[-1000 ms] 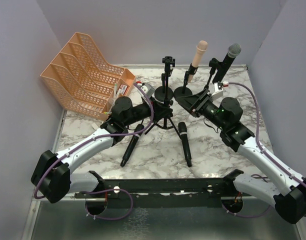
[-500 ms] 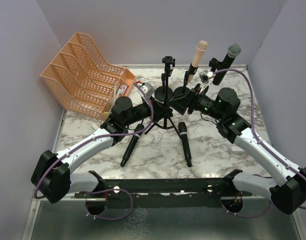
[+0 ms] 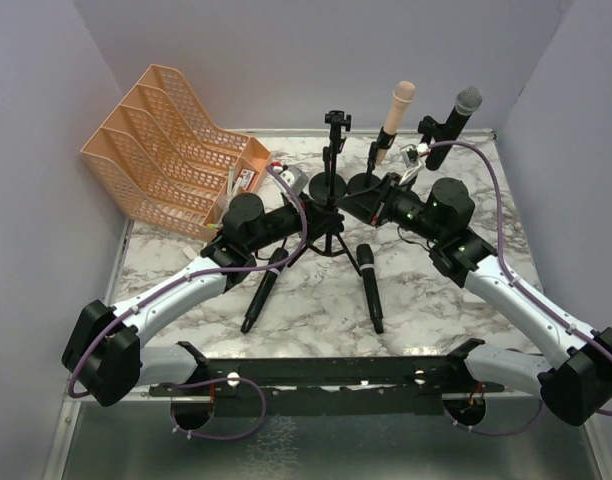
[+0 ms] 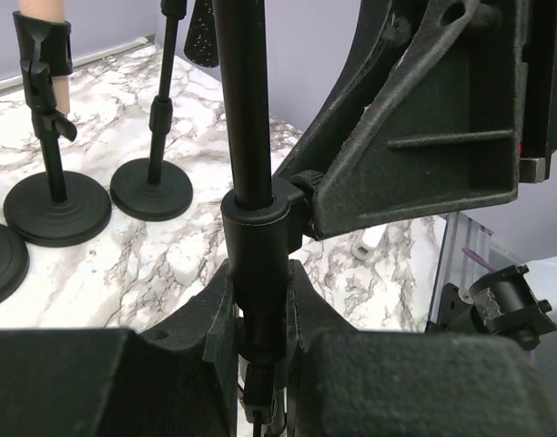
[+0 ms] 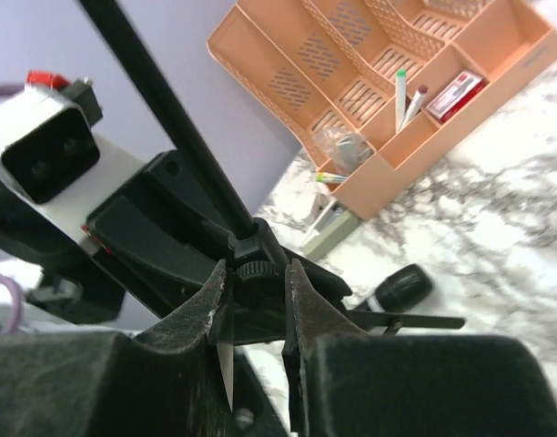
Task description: Attach the microphones to the stand
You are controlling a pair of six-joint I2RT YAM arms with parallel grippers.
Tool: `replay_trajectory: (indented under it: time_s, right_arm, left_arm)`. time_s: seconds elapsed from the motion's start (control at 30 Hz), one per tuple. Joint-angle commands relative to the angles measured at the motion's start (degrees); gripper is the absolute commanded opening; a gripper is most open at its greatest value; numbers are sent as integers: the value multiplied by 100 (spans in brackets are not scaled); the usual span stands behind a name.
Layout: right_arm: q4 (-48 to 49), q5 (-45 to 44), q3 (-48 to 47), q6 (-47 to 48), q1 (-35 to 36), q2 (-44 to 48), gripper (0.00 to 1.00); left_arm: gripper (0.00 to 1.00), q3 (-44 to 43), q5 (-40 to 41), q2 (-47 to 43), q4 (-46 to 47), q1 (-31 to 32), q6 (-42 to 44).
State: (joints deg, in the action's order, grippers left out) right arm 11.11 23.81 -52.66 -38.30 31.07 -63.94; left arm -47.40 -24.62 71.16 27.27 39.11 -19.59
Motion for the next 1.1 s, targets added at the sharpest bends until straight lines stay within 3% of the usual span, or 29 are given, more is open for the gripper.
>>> replay_trajectory:
  time_s: [0.0, 0.1, 0.2, 0.33, 0.43, 0.6, 0.77, 0.97, 1.07]
  right_arm:
    - [340, -817, 362, -2622, 22, 19, 1]
    - [434, -906, 454, -3720, 30, 3, 1]
    - [381, -944, 345, -3718, 31, 11, 3]
    - [140, -1124, 323, -3012, 31, 171, 46]
    - [150, -1229, 587, -2401, 31, 497, 58]
    - [-224, -1768, 1159, -1543, 31, 1108, 60]
    - [-1341, -2351, 1213, -936, 26, 1378, 60]
    - [-1930, -2912, 1151, -758, 24, 1300, 60]
    - [-1962, -3032, 1161, -819, 22, 1244, 60]
  left_arm:
    - [0, 48, 210, -113, 602, 38, 303]
    - [0, 217, 332, -134, 894, 52, 553]
    - [0, 374, 527, -158, 1154, 60, 807]
    - [0, 579, 851, -120, 1478, 53, 1014]
    - [0, 717, 1109, 7, 1767, 60, 1115]
    - [0, 866, 1415, 521, 2378, 59, 1166]
    - [0, 1106, 1493, 1037, 3158, 54, 1356]
    - [0, 1619, 1518, 1661, 4985, 35, 1530]
    - [0, 1714, 1492, 1938, 5411, -4, 1397]
